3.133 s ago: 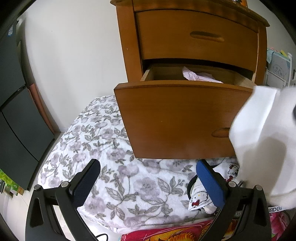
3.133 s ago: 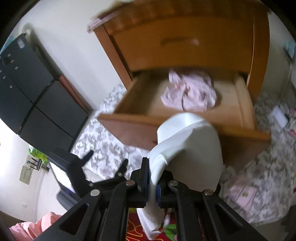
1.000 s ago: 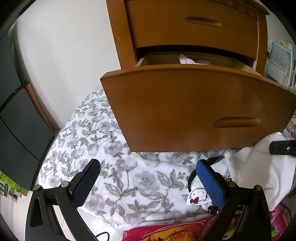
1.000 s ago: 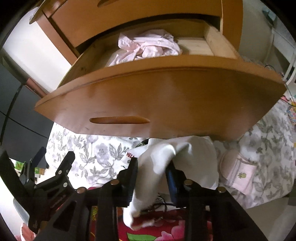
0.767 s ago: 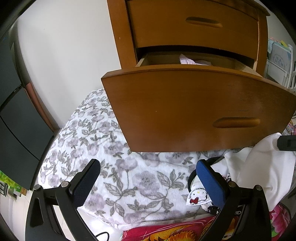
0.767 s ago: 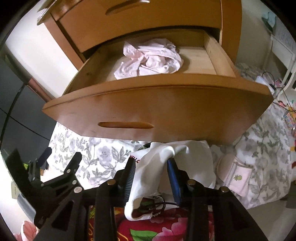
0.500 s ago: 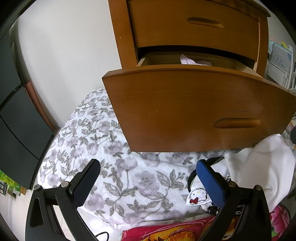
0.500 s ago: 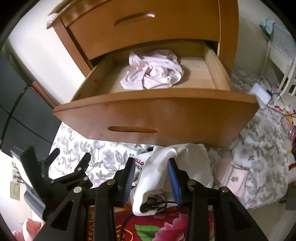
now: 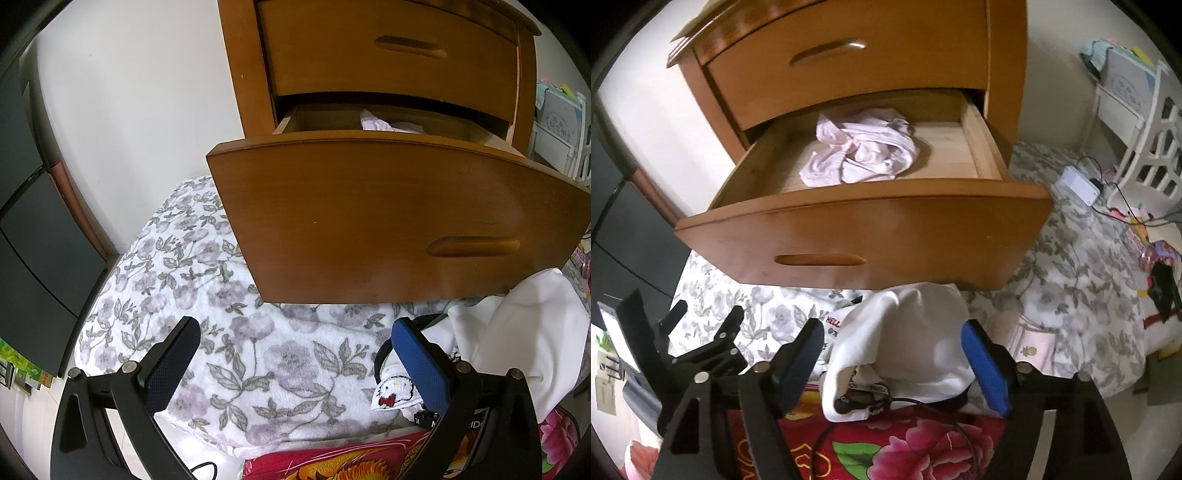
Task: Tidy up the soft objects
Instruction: 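Open the right tool and release the white cloth on the bedspread, then raise the open right tool into the drawer above the pink cloth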
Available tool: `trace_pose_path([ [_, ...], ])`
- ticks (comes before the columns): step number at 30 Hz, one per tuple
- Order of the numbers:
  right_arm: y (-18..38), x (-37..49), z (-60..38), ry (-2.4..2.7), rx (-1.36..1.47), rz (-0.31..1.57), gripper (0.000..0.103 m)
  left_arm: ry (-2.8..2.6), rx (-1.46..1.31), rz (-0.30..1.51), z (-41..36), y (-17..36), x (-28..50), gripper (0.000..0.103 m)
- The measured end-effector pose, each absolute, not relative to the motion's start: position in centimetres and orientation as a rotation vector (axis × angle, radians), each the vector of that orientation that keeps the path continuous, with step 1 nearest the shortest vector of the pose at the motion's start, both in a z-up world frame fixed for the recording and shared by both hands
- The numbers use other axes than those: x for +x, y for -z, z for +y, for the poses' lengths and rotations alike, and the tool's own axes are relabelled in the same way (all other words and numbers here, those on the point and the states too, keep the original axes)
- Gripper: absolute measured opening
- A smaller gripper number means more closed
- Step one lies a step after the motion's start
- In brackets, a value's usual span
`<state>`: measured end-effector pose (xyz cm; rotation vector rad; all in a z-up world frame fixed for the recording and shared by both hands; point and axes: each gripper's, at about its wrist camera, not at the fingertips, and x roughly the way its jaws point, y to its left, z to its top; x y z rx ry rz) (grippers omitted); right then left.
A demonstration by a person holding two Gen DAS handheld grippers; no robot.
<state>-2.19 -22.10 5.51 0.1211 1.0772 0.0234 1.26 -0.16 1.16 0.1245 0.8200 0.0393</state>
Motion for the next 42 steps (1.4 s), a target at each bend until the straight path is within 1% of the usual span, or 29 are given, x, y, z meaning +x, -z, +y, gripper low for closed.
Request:
trace_pose_path([
  [5, -5.4, -2.4, -22.7, 0.001, 0.127, 1.067, 0.102, -0.039, 0.124, 0.820, -0.1, -1.2, 1.3, 0.103],
  [6, -5.4, -2.4, -22.8, 0.004, 0.127, 1.065, 0.103, -0.039, 0.124, 0.821, -0.2, -1.1, 1.3, 0.103],
  [42, -6.1, -1.8, -22.7, 0.006, 0.079, 0.988, 0.103, -0.019, 0.052, 0.753, 0.9, -2.3, 0.6, 0.103],
])
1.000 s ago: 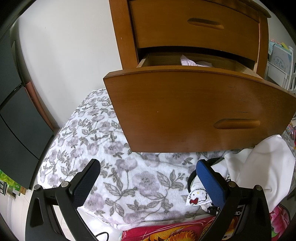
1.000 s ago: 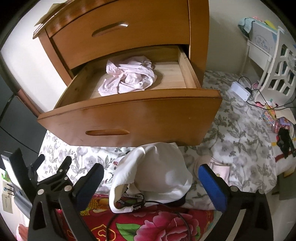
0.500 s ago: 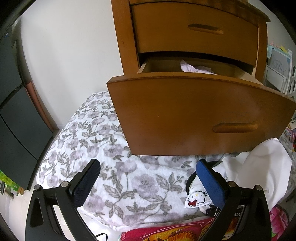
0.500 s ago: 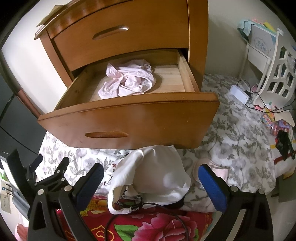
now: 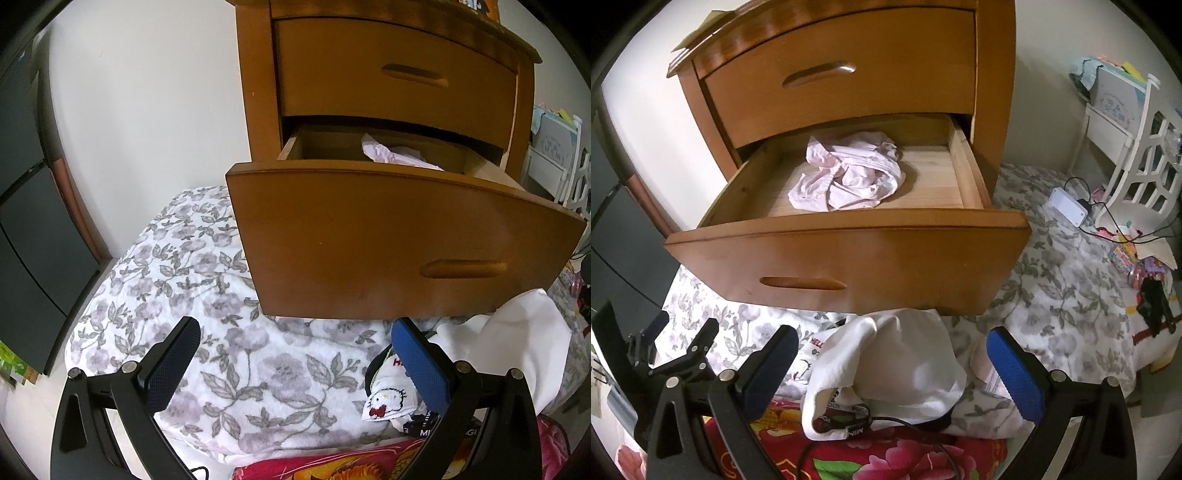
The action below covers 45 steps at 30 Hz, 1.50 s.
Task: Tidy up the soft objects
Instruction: 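Raise the open right tool into the drawer above the pink cloth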
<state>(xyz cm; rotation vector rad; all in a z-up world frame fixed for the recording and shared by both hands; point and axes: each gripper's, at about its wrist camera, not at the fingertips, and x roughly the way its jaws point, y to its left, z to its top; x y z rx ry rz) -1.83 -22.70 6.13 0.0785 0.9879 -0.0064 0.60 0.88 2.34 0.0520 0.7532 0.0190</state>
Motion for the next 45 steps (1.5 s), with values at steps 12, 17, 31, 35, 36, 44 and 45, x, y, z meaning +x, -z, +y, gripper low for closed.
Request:
trace_pose_path([
  [12, -10.5, 0.1, -22.1, -0.039, 0.035, 0.917, 0.103, -0.036, 0.048, 0.756, 1.1, -2.2, 0.8, 0.103],
  [17, -11.9, 2.0, -22.1, -0.048, 0.025, 0.916, 0.103, -0.036, 0.046, 0.763, 1.1, -2.1, 1.0, 0.103],
  [31, -12.7, 9.1, -19.5, -0.131, -0.005, 0.987, 0.103, -0.015, 0.036, 0.802, 1.2, -1.5, 1.7, 0.103],
  [35, -10.9, 11.4, -18.6, -0.148, -0.033, 1.057, 0.103, -0.010, 0.024, 0.809, 1.4, -1.4, 1.9, 0.103],
  [36, -10.5, 11.9, -18.4, -0.150, -0.032, 1.074, 0.103, -0.009, 0.022, 0.810, 1.4, -1.4, 1.9, 0.103],
  [44, -8.0, 14.9, -17.2, -0.135, -0.050, 1.159, 0.103, 0.001, 0.003, 0.836, 1.7, -1.0, 2.4, 0.103],
  [45, -8.0, 15.1, -17.0, -0.137, -0.056, 1.163, 0.103, 0.002, 0.003, 0.839, 1.7, -1.0, 2.4, 0.103],
])
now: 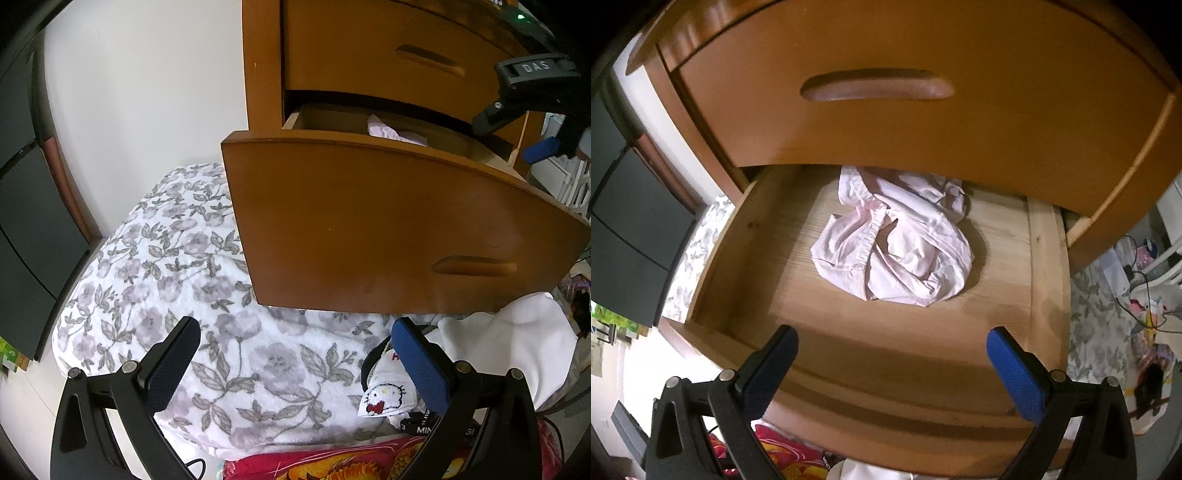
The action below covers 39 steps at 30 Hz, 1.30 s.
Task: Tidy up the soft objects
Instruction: 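Raise the open right tool into the drawer above the pink cloth, then grasp the pink cloth in the drawer with the right tool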
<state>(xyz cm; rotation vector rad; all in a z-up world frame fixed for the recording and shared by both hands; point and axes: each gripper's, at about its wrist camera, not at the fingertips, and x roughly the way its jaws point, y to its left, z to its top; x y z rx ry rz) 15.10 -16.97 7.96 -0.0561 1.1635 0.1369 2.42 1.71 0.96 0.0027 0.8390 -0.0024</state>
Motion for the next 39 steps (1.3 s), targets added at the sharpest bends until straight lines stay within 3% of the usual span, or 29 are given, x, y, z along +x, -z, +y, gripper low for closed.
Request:
trace_pose_path([
  [31, -1.6, 21.4, -14.6, -0.097, -0.281, 1.331, 0.101, 0.014, -0.013, 0.866, 2.0, -0.4, 3.0, 0.103],
  [39, -0.6, 22.4, -17.2, -0.071, -0.214, 1.376, 0.083, 0.017, -0.010, 0.876, 1.8, -0.2, 3.2, 0.103],
])
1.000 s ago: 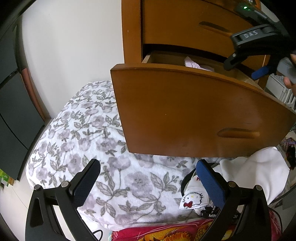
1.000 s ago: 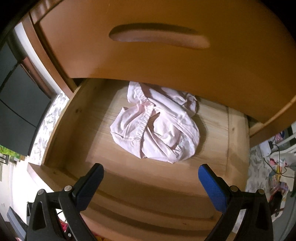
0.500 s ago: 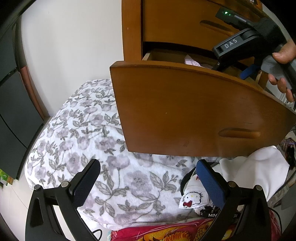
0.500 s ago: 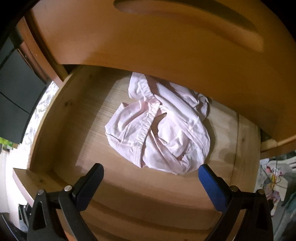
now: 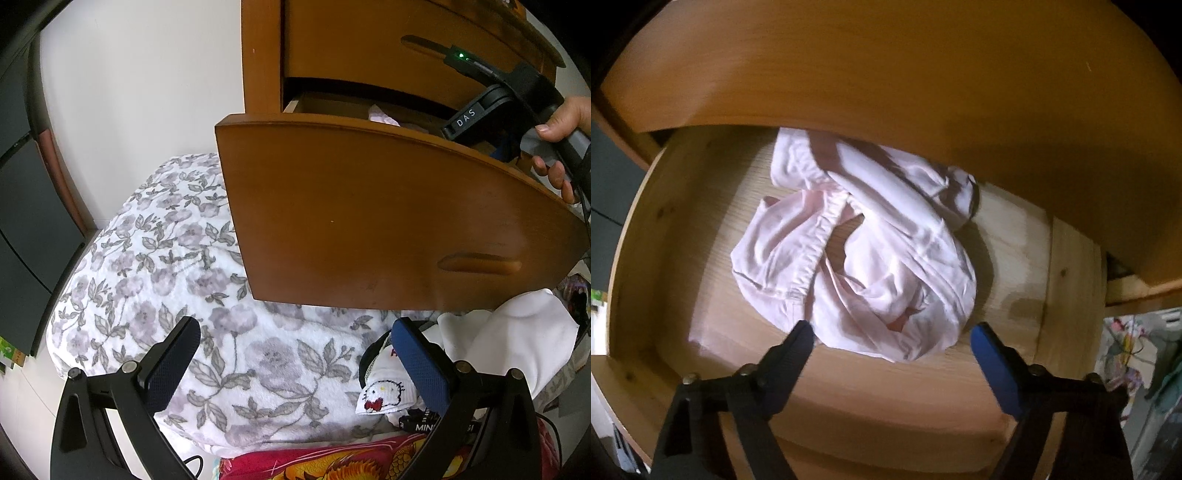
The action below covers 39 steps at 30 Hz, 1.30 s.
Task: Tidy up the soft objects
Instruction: 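Grasp the pink cloth in the drawer with the right tool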
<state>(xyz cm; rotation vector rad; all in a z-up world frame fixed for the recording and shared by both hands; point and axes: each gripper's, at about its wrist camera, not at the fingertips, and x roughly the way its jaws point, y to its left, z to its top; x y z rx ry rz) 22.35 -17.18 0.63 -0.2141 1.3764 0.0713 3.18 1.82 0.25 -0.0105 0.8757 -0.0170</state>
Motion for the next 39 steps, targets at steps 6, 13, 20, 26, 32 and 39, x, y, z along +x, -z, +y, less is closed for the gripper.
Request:
trace_pose_path([
  [6, -0.6, 22.7, -17.9, -0.078, -0.199, 1.393, 0.073, 0.016, -0.010, 0.878, 1.8, -0.2, 3.2, 0.103],
  [13, 0.5, 22.5, -16.9, -0.102, -0.228, 1.438, 0.058, 0.016, -0.008, 0.880, 1.8, -0.2, 3.2, 0.103],
  [20, 2.6, 22.5, -16.3, -0.139, -0.215, 1.502, 0.045, 0.016, -0.008, 0.881, 1.8, -0.2, 3.2, 0.103],
  [26, 3.8, 22.4, -15.7, -0.159, -0.253, 1.503, 0.035, 0.018, -0.010, 0.882, 1.9, -0.2, 3.1, 0.103],
  [32, 4.3, 22.0, -14.9, -0.151, -0.271, 1.489, 0.017, 0.018, -0.011, 0.887, 1.9, 0.0, 3.1, 0.103],
  [39, 3.5, 21.5, -15.2, -0.158, -0.257, 1.467, 0.012, 0.017, -0.010, 0.891, 2.0, 0.1, 3.1, 0.103],
])
